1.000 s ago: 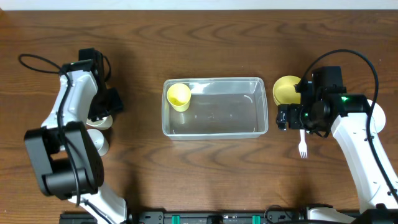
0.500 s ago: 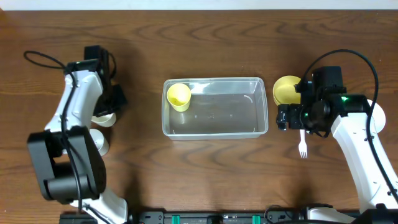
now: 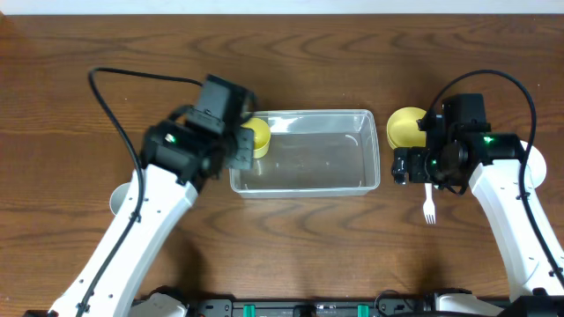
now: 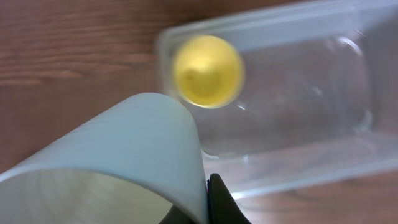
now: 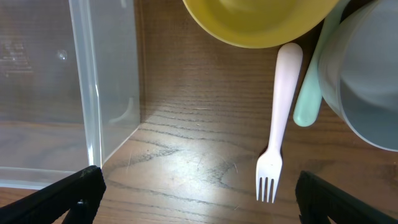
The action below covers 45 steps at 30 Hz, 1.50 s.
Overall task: Pack container
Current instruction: 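Place the white cup into the container beside the yellow cup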
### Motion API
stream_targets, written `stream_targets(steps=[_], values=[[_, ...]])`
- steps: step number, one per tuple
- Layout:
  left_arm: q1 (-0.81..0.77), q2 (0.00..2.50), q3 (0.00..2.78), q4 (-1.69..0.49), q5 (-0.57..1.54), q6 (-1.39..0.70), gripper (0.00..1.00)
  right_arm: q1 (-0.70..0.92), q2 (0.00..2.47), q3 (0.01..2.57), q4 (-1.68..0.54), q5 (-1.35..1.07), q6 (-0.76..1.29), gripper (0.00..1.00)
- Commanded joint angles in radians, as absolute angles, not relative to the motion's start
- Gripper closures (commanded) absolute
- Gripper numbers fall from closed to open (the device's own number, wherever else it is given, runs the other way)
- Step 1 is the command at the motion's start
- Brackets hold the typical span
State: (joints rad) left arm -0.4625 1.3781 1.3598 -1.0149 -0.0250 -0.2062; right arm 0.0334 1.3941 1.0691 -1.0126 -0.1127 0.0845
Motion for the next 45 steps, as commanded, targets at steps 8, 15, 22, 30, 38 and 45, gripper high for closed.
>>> stream_targets(steps=[8, 15, 22, 30, 38, 45], values=[[-0.608, 1.55, 1.343, -1.034, -0.03, -0.205, 0.94, 0.046, 1.393, 1.084, -1.014, -0.109, 0.086, 0.01], [-0.604, 1.715, 1.343, -1.011, -0.03, -0.204, 0.94, 0.046, 1.393, 1.084, -1.018, -0.109, 0.085, 0.01], [-0.604, 1.834, 1.343, -0.989, -0.031, -0.204, 0.93, 0.046, 1.393, 1.084, -1.018, -0.109, 0.085, 0.01], [-0.598, 1.854, 1.345, -0.986, -0.04, -0.192, 0.72, 0.046, 1.393, 1.084, -1.022, -0.109, 0.086, 0.01], [-0.592, 1.729, 1.485, -1.128, -0.171, -0.192, 0.71, 0.046, 1.393, 1.084, -1.022, -0.109, 0.085, 0.01], [-0.475, 1.477, 1.567, -1.236, -0.256, -0.295, 0.64, 0.046, 1.393, 1.084, -1.022, -0.109, 0.085, 0.01]])
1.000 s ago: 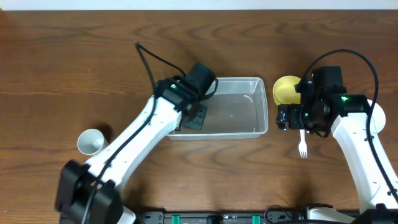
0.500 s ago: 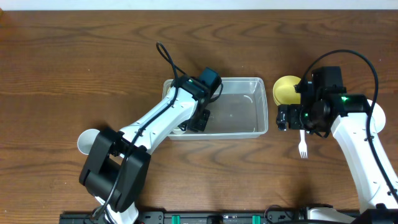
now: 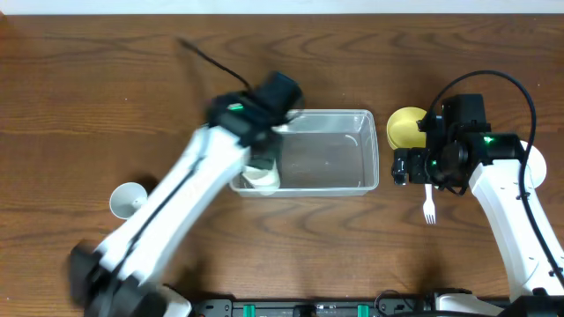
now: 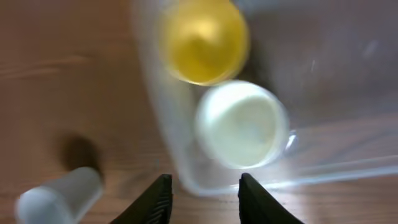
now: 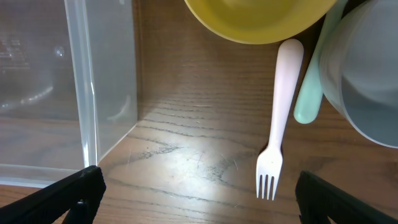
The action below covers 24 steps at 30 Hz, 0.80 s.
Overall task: Pack container
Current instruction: 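Place the white cup into the container beside the yellow cup, then lower the left gripper and grasp the light blue cup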
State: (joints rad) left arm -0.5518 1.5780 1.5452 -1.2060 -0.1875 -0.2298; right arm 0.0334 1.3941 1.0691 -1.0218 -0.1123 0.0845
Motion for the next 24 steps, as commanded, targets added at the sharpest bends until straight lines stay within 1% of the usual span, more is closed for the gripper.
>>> stream_targets(steps=[1, 8, 11, 18, 22, 24], values=[[-0.437, 1.446, 1.567, -1.25, -0.255, -0.32, 0.64, 0.046, 1.393, 1.084, -1.021, -0.109, 0.085, 0.01], [-0.115, 1.298, 1.524, -1.323, -0.244, -0.452, 0.63, 0.046, 1.393, 1.084, -1.016, -0.109, 0.086, 0.01], [-0.025, 1.285, 1.486, -1.325, -0.236, -0.45, 0.63, 0.046, 1.393, 1.084, -1.014, -0.109, 0.086, 0.01], [0.055, 1.287, 1.337, -1.3, -0.206, -0.482, 0.63, 0.046, 1.393, 1.084, -1.014, -0.109, 0.085, 0.01], [0.089, 1.287, 1.184, -1.212, -0.205, -0.513, 0.57, 0.046, 1.393, 1.084, -1.015, -0.109, 0.086, 0.01], [0.113, 1.287, 1.11, -1.159, -0.197, -0.519, 0.56, 0.046, 1.393, 1.084, -1.015, -0.109, 0.086, 0.01]])
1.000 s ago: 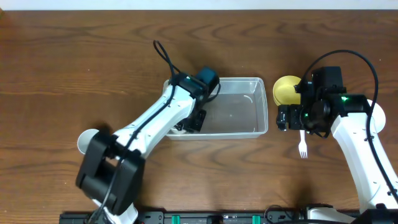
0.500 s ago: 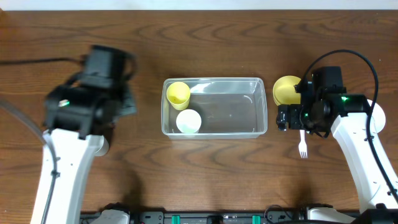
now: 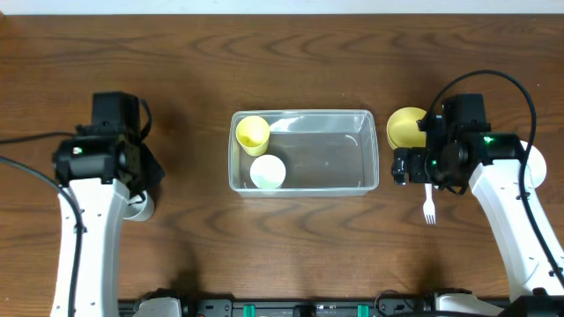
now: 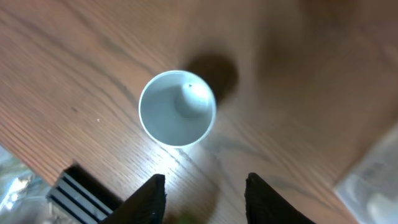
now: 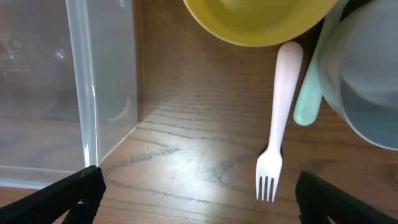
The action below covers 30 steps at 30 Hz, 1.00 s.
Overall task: Pack container
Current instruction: 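Lower the left gripper and grasp the light blue cup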
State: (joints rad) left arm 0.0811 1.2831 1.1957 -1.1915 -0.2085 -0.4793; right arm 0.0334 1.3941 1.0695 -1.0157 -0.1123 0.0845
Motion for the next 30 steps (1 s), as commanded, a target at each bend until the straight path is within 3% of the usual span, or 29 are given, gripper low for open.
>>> stream_targets(steps=[1, 7, 19, 30], values=[[0.125, 1.287, 1.078, -1.136, -0.19, -0.518, 0.55, 0.046, 1.393, 1.084, -1.015, -0.109, 0.086, 0.01], [0.174, 1.287, 0.919, -1.019, -0.181, -0.517, 0.5, 0.046, 1.393, 1.084, -1.017, -0.109, 0.086, 0.01], [0.185, 1.357, 0.783, -0.823, -0.16, -0.483, 0.5, 0.046, 1.393, 1.084, -1.028, -0.109, 0.086, 0.01], [0.185, 1.365, 0.783, -0.807, -0.16, -0.464, 0.78, 0.046, 1.393, 1.084, -1.028, -0.109, 0.086, 0.01]])
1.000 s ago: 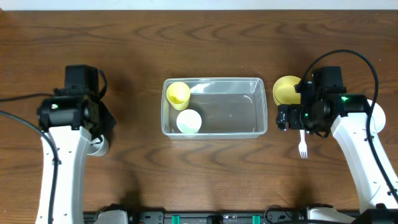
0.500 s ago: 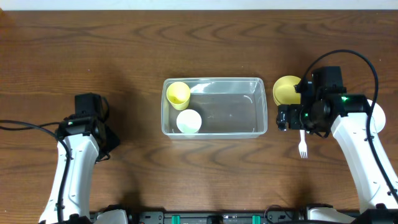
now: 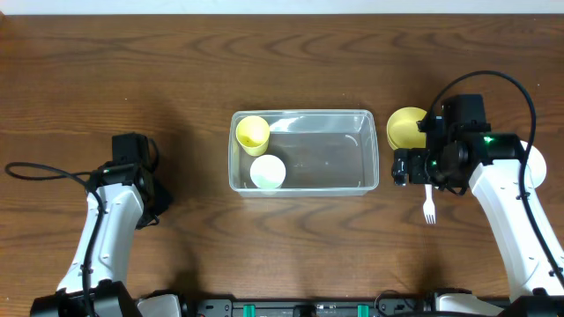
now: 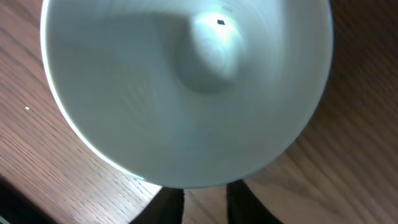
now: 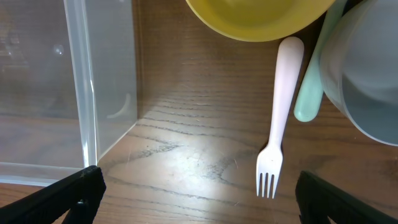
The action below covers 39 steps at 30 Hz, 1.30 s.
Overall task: Pack container
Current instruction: 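Lower the left gripper and grasp the light blue cup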
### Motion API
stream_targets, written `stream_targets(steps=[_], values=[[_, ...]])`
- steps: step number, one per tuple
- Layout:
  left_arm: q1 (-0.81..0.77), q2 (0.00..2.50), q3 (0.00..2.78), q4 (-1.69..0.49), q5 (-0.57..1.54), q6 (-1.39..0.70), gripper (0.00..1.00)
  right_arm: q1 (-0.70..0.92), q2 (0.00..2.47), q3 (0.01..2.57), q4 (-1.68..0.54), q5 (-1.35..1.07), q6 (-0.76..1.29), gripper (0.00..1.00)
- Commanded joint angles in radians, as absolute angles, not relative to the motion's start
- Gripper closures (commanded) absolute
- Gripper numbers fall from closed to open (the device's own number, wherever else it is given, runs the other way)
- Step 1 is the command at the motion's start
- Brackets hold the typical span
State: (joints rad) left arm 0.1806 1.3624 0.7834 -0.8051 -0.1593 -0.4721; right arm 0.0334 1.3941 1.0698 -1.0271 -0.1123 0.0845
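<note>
A clear plastic container point(image 3: 304, 183) holds a yellow cup point(image 3: 252, 132) and a white cup point(image 3: 267, 172) at its left end. In the left wrist view a pale blue-white cup point(image 4: 186, 93) fills the frame, standing upright on the table. My left gripper point(image 4: 205, 194) is right over it. Its fingers point(image 4: 173, 205) stand apart just outside the near rim, which hides their tips. In the overhead view the left gripper point(image 3: 148, 204) covers this cup. My right gripper point(image 5: 202, 199) hangs wide open over bare wood, to the right of the container.
By the right gripper lie a yellow bowl point(image 5: 255, 15), a pale pink fork point(image 5: 277, 124), a pale green utensil handle point(image 5: 308, 93) and a grey-blue bowl point(image 5: 367, 81). The container's right wall point(image 5: 87, 93) is near the right gripper's left finger.
My left gripper was well above the pale cup on the left of the table and is now down close, the cup filling its view. Its fingers stand closer together. The right arm is unchanged.
My left gripper held a white cup by the container's left end, where the yellow cup sat. Then the white cup stood in the container beside the yellow one, with the gripper open. Then the gripper was over another pale cup at the left. Now it is low over that cup.
</note>
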Motion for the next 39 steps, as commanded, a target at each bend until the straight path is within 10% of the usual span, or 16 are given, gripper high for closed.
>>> stream_targets(steps=[1, 39], values=[[0.185, 1.365, 0.783, -0.807, -0.16, -0.464, 0.78, 0.046, 1.393, 1.084, -1.028, -0.109, 0.086, 0.01], [0.102, 1.238, 0.942, -1.011, -0.108, -0.414, 0.66, 0.046, 1.393, 1.084, -1.031, -0.109, 0.097, 0.01]])
